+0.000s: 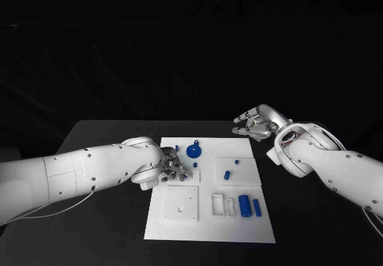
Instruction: Assemble the parts on the task board
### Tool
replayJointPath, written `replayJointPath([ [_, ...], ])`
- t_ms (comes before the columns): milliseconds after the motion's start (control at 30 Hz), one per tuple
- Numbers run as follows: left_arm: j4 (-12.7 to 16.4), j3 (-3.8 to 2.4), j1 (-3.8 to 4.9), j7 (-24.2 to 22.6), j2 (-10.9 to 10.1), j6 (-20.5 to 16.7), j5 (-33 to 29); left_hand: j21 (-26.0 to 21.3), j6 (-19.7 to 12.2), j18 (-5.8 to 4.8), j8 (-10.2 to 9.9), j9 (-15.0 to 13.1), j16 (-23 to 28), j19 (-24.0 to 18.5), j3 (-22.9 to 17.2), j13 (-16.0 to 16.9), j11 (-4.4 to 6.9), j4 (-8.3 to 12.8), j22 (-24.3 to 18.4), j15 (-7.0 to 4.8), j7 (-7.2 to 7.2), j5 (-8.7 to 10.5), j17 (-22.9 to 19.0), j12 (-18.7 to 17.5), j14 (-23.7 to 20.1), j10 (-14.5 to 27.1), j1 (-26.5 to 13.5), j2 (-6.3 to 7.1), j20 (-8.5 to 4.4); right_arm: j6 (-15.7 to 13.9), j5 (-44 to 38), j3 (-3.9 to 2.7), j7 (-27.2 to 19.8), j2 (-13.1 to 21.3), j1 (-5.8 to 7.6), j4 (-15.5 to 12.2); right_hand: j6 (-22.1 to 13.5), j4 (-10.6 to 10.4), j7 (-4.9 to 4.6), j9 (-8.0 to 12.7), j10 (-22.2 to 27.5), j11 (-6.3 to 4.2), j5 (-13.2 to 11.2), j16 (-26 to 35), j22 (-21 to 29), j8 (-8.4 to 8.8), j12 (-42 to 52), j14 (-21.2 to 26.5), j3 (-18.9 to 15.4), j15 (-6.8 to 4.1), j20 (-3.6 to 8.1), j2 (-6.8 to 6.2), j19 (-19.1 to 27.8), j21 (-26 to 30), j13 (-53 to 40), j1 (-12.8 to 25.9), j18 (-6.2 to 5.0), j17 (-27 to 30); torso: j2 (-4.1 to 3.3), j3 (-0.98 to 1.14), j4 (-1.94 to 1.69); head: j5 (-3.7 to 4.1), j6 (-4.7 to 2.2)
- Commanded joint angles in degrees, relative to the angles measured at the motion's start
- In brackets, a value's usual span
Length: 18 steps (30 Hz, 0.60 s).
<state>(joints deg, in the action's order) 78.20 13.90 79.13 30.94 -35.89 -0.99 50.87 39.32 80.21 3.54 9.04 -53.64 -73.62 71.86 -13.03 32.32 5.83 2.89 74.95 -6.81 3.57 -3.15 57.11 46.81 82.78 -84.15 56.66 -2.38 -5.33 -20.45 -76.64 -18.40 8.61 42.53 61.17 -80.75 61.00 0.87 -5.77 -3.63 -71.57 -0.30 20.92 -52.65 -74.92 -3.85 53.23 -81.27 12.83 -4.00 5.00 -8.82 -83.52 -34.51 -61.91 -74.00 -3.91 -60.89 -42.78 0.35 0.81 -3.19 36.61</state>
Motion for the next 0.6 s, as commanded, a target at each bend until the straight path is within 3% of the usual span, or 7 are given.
replayJointPath([
  [33, 0.17, 0.01, -0.04, 0.08, -0.13, -0.25, 0.34, -0.38, 0.14, 0.43, -0.20, 0.09, 0.49, -0.06, -0.11, -0.24, 0.29, -2.37, 1.18, -0.32, 0.52, 0.40, -0.12, -0.54, -0.12, -2.34, -1.18, 3.59, -0.37, 0.45, -0.07, -0.03, -0.30, -0.08, -0.02, 0.01, -0.20, -0.04, -0.20, 0.08, 0.23, 0.03, 0.21, 0.11, -4.20, 0.32, -0.05, 0.33, 0.27, 0.08, -0.07, -0.05, -0.17, 0.35, 0.09, 0.59, -0.95, 0.07, 0.02, -0.04, 0.00, 0.01, 0.00],
  [67, 0.21, 0.00, -0.04, 0.04, -0.21, -0.31, 0.36, -0.41, 0.32, 0.33, -0.20, 0.14, 0.51, -0.07, -0.95, -0.29, 0.27, -3.94, 1.17, -0.35, 0.55, 0.62, -0.13, -0.57, -0.13, -2.34, -1.89, 6.19, -0.47, 0.44, -0.07, -0.03, -0.31, -0.09, -0.02, 0.02, -0.20, -0.04, -0.20, 0.08, 0.23, 0.03, 0.21, 0.11, -4.20, 0.32, -0.05, 0.33, 0.27, 0.08, -0.07, -0.05, -0.17, 0.35, 0.09, 0.59, -0.95, 0.07, 0.02, -0.05, 0.03, 0.03, -0.03],
  [100, 0.24, 0.00, -0.04, 0.00, -0.28, -0.36, 0.37, -0.53, 0.96, 0.04, -0.37, 0.48, 0.55, -0.09, -7.18, -0.43, 0.41, -10.94, 1.14, -0.49, 0.67, 0.44, -0.11, -0.63, -0.18, -2.36, -0.99, 12.40, -0.78, 0.43, -0.07, -0.03, -0.32, -0.09, -0.03, 0.03, -0.20, -0.04, -0.20, 0.08, 0.23, 0.03, 0.21, 0.11, -4.20, 0.32, -0.05, 0.33, 0.27, 0.08, -0.07, -0.05, -0.17, 0.35, 0.09, 0.59, -0.95, 0.07, 0.02, -0.07, 0.04, 0.05, -0.05],
  [133, 0.27, 0.00, -0.04, -0.03, -0.33, -0.39, 0.37, -0.55, 1.00, 0.00, -0.38, 0.49, 0.54, -0.10, -6.72, -0.44, 0.37, -11.53, 1.14, -0.48, 0.64, 0.39, -0.10, -0.62, -0.18, -2.36, -0.80, 12.81, -0.82, 0.42, -0.07, -0.03, -0.32, -0.10, -0.03, 0.04, -0.20, -0.04, -0.20, 0.08, 0.23, 0.03, 0.21, 0.11, -4.20, 0.32, -0.05, 0.33, 0.27, 0.08, -0.07, -0.05, -0.17, 0.35, 0.09, 0.59, -0.95, 0.07, 0.02, -0.07, 0.04, 0.05, -0.05],
  [200, 0.35, 0.00, -0.04, -0.13, -0.48, -0.46, 0.39, -0.71, 1.14, -0.20, -0.52, 0.58, 0.57, -0.13, -5.60, -0.52, 0.39, -14.75, 1.10, -0.50, 0.62, 0.39, -0.10, -0.60, -0.19, -2.36, 0.96, 14.17, -0.98, 0.38, -0.07, -0.03, -0.34, -0.11, -0.04, 0.06, -0.20, -0.04, -0.20, 0.08, 0.23, 0.03, 0.21, 0.11, -4.20, 0.32, -0.05, 0.33, 0.27, 0.08, -0.07, -0.05, -0.17, 0.35, 0.09, 0.59, -0.95, 0.07, 0.01, -0.09, 0.01, 0.11, -0.05],
  [233, 0.38, 0.00, -0.04, -0.16, -0.53, -0.47, 0.39, -0.77, 1.33, -0.50, -0.74, 0.68, 0.58, -0.09, -4.62, -0.66, 0.37, -19.19, 1.11, -0.54, 0.54, 0.36, -0.04, -0.56, -0.19, -2.36, 3.84, 15.18, -1.24, 0.37, -0.07, -0.03, -0.34, -0.12, -0.04, 0.07, -0.23, -0.05, -0.21, 0.08, 0.23, 0.03, 0.22, 0.13, -4.19, 0.33, -0.06, 0.33, 0.27, 0.08, -0.07, -0.05, -0.17, 0.37, 0.10, 0.60, -0.95, 0.09, 0.01, -0.09, -0.01, 0.15, -0.06],
  [600, 1.33, -0.18, 0.00, -0.58, -1.46, -0.69, 0.31, -1.37, 1.23, -0.70, -1.02, 0.57, 0.83, -0.26, -3.94, -0.95, 0.35, -19.30, 0.99, -0.55, 0.50, 0.36, -0.24, -0.65, -0.32, -2.36, 3.03, 15.77, -1.41, 0.24, -0.09, -0.03, -0.39, -0.20, -0.08, 0.19, -0.38, -0.11, -0.24, 0.08, 0.27, 0.06, 0.30, 0.18, -4.17, 0.32, -0.14, 0.34, 0.17, 0.09, -0.08, -0.07, -0.16, 0.48, 0.17, 0.66, -0.96, 0.13, 0.03, -0.08, -0.02, 0.25, -0.28],
])
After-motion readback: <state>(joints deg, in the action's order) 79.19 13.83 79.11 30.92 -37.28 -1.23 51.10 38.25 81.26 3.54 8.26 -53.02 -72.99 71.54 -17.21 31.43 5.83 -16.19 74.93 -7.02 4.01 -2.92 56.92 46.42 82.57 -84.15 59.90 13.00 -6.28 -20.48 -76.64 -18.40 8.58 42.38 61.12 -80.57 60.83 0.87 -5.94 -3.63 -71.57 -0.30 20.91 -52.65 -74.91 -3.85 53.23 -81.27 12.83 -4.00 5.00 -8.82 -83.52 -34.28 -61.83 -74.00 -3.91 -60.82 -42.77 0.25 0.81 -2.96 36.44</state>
